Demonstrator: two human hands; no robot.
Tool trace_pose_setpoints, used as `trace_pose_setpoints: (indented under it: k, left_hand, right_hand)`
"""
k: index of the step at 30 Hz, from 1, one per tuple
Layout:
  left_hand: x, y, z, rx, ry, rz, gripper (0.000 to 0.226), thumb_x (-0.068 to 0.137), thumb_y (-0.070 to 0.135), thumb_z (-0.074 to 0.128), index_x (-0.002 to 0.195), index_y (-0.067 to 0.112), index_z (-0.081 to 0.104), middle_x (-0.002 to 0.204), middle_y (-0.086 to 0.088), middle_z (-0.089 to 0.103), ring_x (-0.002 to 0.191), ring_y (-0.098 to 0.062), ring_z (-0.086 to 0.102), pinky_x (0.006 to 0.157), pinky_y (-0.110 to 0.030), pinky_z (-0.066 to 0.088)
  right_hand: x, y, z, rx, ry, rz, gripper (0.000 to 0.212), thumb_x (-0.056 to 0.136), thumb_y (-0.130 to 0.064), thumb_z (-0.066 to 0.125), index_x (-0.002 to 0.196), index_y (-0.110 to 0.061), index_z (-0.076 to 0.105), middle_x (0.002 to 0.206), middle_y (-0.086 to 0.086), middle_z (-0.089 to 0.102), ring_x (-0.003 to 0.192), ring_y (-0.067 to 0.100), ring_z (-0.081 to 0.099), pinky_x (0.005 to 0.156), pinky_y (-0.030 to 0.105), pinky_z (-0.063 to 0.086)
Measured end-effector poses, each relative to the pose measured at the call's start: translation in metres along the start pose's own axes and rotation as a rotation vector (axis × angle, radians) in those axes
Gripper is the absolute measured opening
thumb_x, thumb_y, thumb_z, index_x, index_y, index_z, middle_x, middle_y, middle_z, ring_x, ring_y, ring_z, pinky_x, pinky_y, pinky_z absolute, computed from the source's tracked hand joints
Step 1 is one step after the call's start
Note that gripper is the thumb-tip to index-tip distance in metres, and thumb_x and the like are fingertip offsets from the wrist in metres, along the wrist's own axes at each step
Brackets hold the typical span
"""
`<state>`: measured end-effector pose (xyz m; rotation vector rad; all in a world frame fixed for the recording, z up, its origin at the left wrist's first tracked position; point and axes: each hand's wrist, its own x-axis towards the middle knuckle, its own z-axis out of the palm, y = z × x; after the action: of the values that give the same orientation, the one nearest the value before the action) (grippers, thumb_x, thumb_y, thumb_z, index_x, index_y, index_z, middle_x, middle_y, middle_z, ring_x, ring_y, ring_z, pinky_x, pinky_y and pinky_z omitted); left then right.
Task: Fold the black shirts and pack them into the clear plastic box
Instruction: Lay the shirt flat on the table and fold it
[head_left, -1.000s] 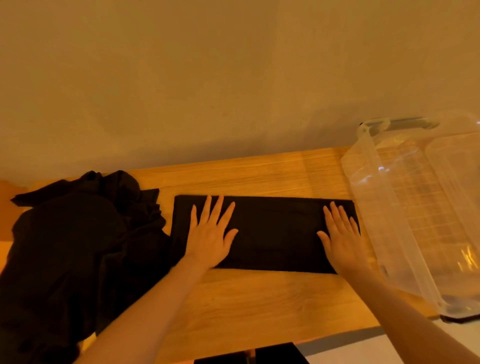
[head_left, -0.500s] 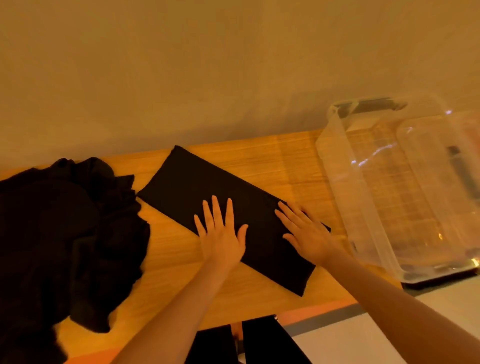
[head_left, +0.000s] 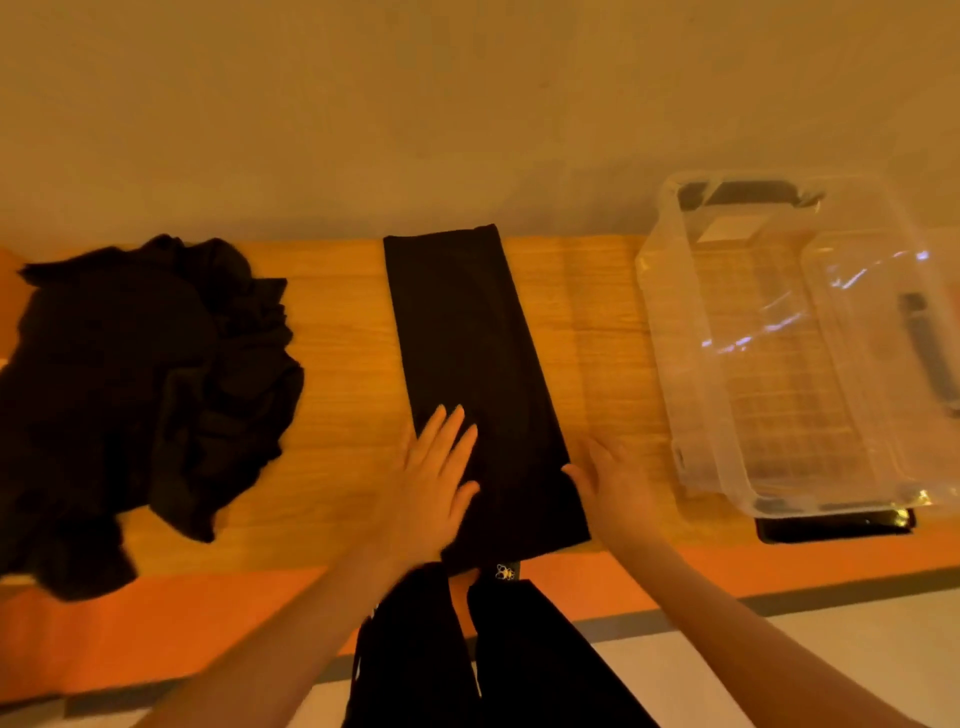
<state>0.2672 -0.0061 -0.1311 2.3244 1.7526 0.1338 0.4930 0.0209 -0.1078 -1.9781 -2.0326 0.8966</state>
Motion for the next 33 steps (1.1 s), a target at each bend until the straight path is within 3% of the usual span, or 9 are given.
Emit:
trace_pose_setpoints:
  k: [2,4,10,15,22,29,33]
  left_hand:
    - [-0.042,0.024,0.014,0.000,-0.075,-0.027,0.061,0.089,0.047,0.031,0.140,0.015,0.033,0.148,-0.009,0.034,0.139,-0.023,0.015,0.115,-0.046,0.007]
    - [-0.066,0.036,0.025,0.034,-0.171,-0.040,0.067,0.086,0.054,0.033,0.140,0.013,0.035,0.147,-0.011,0.036,0.139,-0.024,0.017,0.112,-0.043,0.004]
    - [-0.071,0.035,0.029,0.033,-0.220,-0.095,0.076,0.081,0.061,0.036,0.142,0.015,0.030,0.148,-0.011,0.034,0.140,-0.025,0.017,0.112,-0.043,0.005]
    - [-0.071,0.035,0.031,0.053,-0.188,-0.093,0.079,0.082,0.064,0.035,0.143,0.015,0.029,0.150,-0.011,0.028,0.140,-0.026,0.014,0.110,-0.045,0.013]
    - [-0.072,0.041,0.030,0.045,-0.167,-0.173,0.076,0.082,0.059,0.035,0.142,0.014,0.030,0.149,-0.012,0.033,0.140,-0.027,0.017,0.107,-0.052,0.032]
    - [-0.078,0.039,0.028,0.105,-0.146,-0.193,0.074,0.081,0.060,0.033,0.139,0.014,0.034,0.146,-0.013,0.038,0.137,-0.027,0.021,0.104,-0.049,0.031]
    - [-0.080,0.039,0.030,0.118,-0.127,-0.189,0.084,0.073,0.061,0.059,0.138,0.014,0.034,0.143,-0.013,0.041,0.135,-0.027,0.022,0.101,-0.049,0.033]
  right_hand:
    - [0.003,0.000,-0.002,0.081,0.008,0.054,0.030,0.091,-0.022,0.057,0.117,-0.007,0.062,0.119,0.004,0.055,0.113,0.020,0.050,0.090,0.018,0.033]
    - [0.002,0.001,0.001,0.112,-0.032,0.059,0.023,0.088,-0.022,0.061,0.106,-0.009,0.066,0.103,-0.003,0.053,0.099,0.015,0.053,0.081,0.017,0.035]
    - [-0.001,-0.002,0.007,0.151,-0.045,0.024,0.023,0.084,-0.021,0.067,0.103,-0.010,0.064,0.094,-0.005,0.051,0.081,0.013,0.054,0.073,0.023,0.048]
    - [0.001,-0.004,0.005,0.224,-0.068,0.136,0.026,0.084,-0.023,0.067,0.107,-0.012,0.062,0.090,-0.004,0.056,0.082,0.011,0.054,0.062,0.014,0.040]
    - [0.008,-0.011,0.004,0.232,-0.183,0.188,0.009,0.084,-0.022,0.067,0.084,-0.013,0.066,0.077,-0.002,0.060,0.073,0.013,0.057,0.058,0.017,0.042]
    - [0.003,-0.005,-0.003,0.393,-0.131,0.272,0.007,0.088,-0.020,0.062,0.085,-0.014,0.062,0.079,-0.001,0.060,0.079,0.013,0.056,0.057,0.016,0.038]
    - [-0.001,-0.010,-0.004,0.457,-0.159,0.308,0.012,0.090,-0.020,0.059,0.098,-0.011,0.057,0.093,0.001,0.058,0.092,0.016,0.056,0.062,0.017,0.041]
